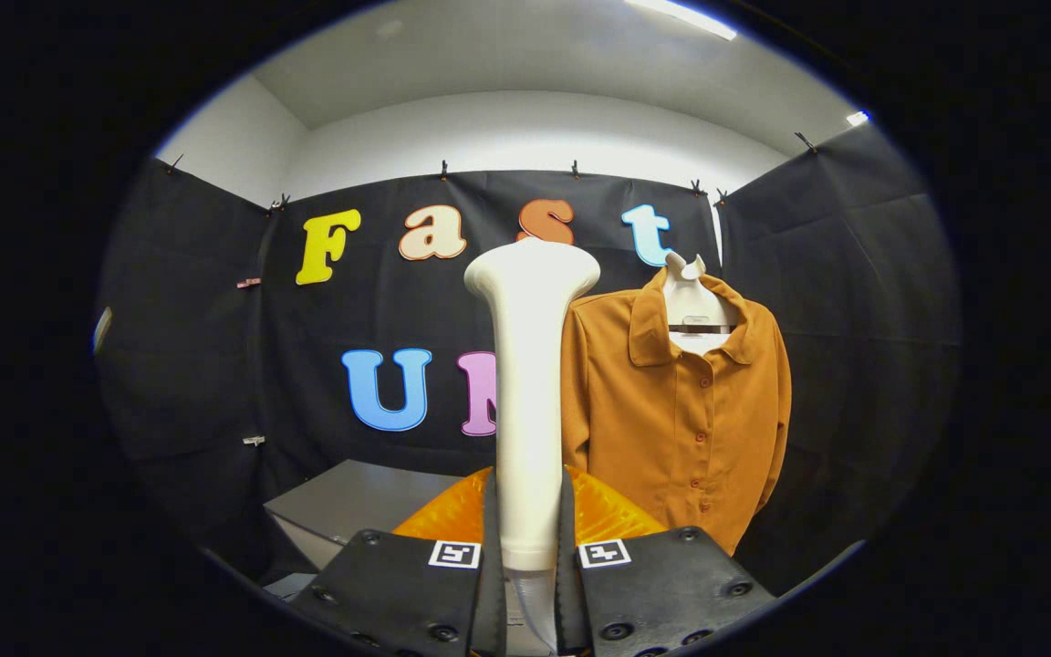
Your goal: Iron the clothes twice with a garment steamer, once on the left side and once on the right side.
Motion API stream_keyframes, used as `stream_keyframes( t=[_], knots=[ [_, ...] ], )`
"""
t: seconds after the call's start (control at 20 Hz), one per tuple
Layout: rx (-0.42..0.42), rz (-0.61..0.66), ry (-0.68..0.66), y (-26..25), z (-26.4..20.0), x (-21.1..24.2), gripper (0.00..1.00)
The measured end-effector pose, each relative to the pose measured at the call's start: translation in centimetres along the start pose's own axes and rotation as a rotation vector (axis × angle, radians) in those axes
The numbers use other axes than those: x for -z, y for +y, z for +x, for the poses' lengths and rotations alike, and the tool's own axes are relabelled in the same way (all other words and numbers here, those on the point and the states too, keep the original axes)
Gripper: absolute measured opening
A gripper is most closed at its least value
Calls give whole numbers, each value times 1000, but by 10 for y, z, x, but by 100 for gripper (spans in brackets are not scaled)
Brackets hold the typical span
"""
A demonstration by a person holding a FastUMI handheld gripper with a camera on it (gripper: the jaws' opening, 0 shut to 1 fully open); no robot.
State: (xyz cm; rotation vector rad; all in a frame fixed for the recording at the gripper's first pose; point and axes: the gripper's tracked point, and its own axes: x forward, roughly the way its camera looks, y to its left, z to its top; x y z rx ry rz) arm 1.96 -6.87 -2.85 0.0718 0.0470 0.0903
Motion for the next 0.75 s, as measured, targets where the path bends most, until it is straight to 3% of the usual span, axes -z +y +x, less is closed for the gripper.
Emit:
stream_keyframes(
  t=[0.75],
  knots=[
    [-23, -17, 21, 17, 4, 9, 24]
  ],
)
